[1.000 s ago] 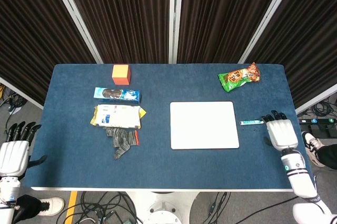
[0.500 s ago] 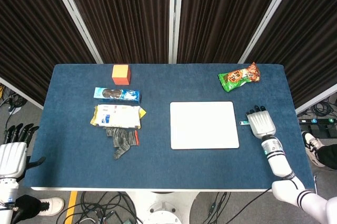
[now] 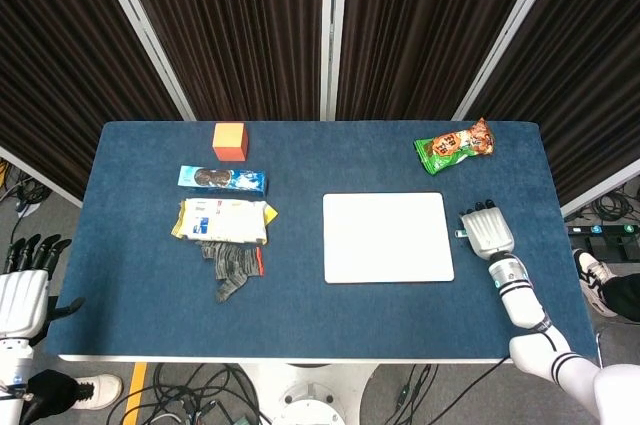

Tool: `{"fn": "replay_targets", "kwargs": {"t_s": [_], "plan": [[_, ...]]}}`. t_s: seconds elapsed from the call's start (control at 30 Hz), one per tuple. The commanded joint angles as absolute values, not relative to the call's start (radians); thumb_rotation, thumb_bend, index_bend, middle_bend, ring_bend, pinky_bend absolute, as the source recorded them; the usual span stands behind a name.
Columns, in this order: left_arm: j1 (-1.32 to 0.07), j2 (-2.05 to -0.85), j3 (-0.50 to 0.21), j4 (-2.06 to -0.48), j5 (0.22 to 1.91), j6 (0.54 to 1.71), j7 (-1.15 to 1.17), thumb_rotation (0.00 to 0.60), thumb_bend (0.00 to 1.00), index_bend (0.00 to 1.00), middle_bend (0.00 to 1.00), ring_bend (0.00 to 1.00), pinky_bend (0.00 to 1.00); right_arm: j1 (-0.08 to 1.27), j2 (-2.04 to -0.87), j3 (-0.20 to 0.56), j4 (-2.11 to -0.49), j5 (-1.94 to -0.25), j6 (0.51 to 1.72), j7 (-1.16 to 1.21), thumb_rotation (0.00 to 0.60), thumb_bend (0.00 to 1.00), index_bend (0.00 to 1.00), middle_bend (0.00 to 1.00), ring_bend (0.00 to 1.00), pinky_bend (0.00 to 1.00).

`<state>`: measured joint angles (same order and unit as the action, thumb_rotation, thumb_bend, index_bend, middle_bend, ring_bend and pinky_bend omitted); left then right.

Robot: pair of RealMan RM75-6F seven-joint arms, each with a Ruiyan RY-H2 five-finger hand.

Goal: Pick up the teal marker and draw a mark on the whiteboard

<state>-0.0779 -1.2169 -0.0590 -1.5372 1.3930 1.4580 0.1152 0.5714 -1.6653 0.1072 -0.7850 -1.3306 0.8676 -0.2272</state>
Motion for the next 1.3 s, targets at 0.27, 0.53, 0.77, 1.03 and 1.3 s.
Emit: {"fn": "replay_targets", "kwargs": {"t_s": [0.27,0.53,0.77,1.03,1.3], "plan": [[-0.078,-1.215,-0.06,-1.54,1.39,1.455,0.118,0.6,0.06,0.17,0.11,0.02,0.0,0.578,-1.682,0.102,-0.747,-1.333,0.854,-0.198,0.6,0.21,0.5,0.47,0.28,0.24],[-0.078,-1.217,-0.061,-1.537,1.388,1.453,0.117,0.6,0.06,0.17,0.11,0.02,0.0,0.584,-1.685,0.103,-0.735,-1.335,0.849,-0.185,0.6,0.22,0.5,0.47,0.28,0.24],[-0.077,-1.22,-0.06,-1.533,1.384,1.449,0.117,0.6,0.06,0.17,0.11,0.02,0.0,0.585,-1.681,0.104,-0.742,-1.328,0.84,-0.185,0.6,0.25,0.51,0.48,0.29,0.24],[-0.077,-1.223,-0.061,-1.527,1.384,1.449,0.112,0.6,0.06,0.17,0.11,0.02,0.0,0.586,-1.682,0.104,-0.745,-1.331,0.845,-0.173,0.6,0.32,0.57,0.53,0.33,0.24],[-0.081,-1.223,-0.062,-1.523,1.387,1.443,0.106,0.6,0.06,0.17,0.11,0.02,0.0,0.586,-1.615,0.132,-0.865,-1.353,0.921,-0.089,0.6,0.35,0.66,0.59,0.39,0.26]]}}
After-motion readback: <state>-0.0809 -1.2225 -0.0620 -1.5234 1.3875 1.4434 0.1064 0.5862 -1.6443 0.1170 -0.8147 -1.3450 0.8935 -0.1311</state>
